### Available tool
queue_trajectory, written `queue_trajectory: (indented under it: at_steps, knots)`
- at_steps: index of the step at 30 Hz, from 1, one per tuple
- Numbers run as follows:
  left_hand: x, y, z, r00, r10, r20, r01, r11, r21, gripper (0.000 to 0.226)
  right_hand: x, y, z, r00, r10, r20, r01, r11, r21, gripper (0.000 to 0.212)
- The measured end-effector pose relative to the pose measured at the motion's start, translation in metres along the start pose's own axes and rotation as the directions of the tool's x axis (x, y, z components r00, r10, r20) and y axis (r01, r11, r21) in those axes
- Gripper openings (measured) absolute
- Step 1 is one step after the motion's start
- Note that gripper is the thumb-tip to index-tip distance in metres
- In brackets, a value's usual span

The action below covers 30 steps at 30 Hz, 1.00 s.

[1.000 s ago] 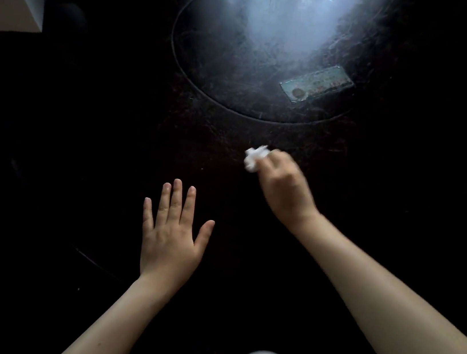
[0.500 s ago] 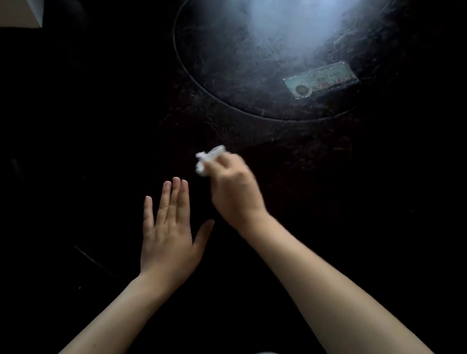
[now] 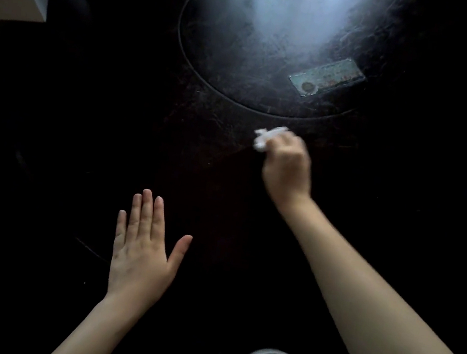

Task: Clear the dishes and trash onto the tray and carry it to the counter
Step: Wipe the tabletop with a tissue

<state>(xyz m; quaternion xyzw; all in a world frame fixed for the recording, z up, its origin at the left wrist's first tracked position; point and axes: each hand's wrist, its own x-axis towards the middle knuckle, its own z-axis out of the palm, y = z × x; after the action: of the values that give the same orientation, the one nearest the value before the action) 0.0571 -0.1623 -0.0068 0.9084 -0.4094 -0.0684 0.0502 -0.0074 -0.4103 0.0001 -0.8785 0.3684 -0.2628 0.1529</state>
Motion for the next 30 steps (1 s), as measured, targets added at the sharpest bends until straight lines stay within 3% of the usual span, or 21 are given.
queue_trajectory:
  at_steps: [3,5,7,9,12,14,16,18,20,24,30]
  knots:
    - [0.002,0.0,0.001,1.0,-0.011,0.005,0.01,1.0,0.028,0.082,-0.039,-0.056,0.015,0.913,-0.359,0.191,0.337,0.931,0.139,0.032]
    - [0.003,0.0,0.001,1.0,-0.012,0.01,0.012,1.0,0.027,0.082,-0.059,-0.078,0.013,0.827,-0.496,0.263,0.458,0.867,0.195,0.031]
    - [0.003,0.001,0.0,1.0,-0.014,0.002,0.014,1.0,0.009,0.083,-0.053,-0.074,0.012,0.793,-0.546,0.27,0.512,0.837,0.192,0.029]
    - [0.001,0.001,0.001,1.0,-0.007,-0.014,0.007,1.0,-0.008,0.084,-0.028,-0.046,0.016,0.858,-0.468,0.213,0.457,0.884,0.1,0.028]
    - [-0.001,0.0,0.001,1.0,0.011,-0.023,-0.012,1.0,-0.023,0.085,0.015,0.015,0.004,0.994,-0.083,0.064,0.087,0.994,-0.068,0.026]
    - [-0.001,0.001,0.001,0.999,0.004,-0.032,-0.004,1.0,-0.019,0.086,0.032,0.046,-0.013,0.991,0.126,0.034,-0.12,0.983,-0.137,0.023]
    - [-0.001,0.003,0.0,1.0,0.002,-0.03,-0.003,1.0,-0.009,0.086,0.039,0.05,-0.018,0.983,0.168,0.071,-0.15,0.968,-0.202,0.022]
    - [-0.001,0.002,0.0,1.0,-0.002,-0.023,0.002,1.0,-0.006,0.087,0.035,0.025,-0.01,0.989,0.03,0.148,-0.004,0.985,-0.17,0.026]
    - [0.0,0.002,0.001,1.0,-0.009,-0.013,0.009,1.0,0.005,0.086,0.02,-0.01,0.007,0.956,-0.2,0.215,0.216,0.975,-0.054,0.03]
    - [0.003,0.003,0.001,1.0,-0.026,-0.002,0.026,0.999,0.021,0.085,-0.026,-0.066,0.019,0.792,-0.552,0.261,0.504,0.833,0.229,0.032]
    - [0.001,0.002,0.001,1.0,-0.021,0.014,0.021,0.999,-0.03,0.092,-0.059,-0.034,-0.019,0.66,-0.639,0.395,0.579,0.768,0.274,0.028]
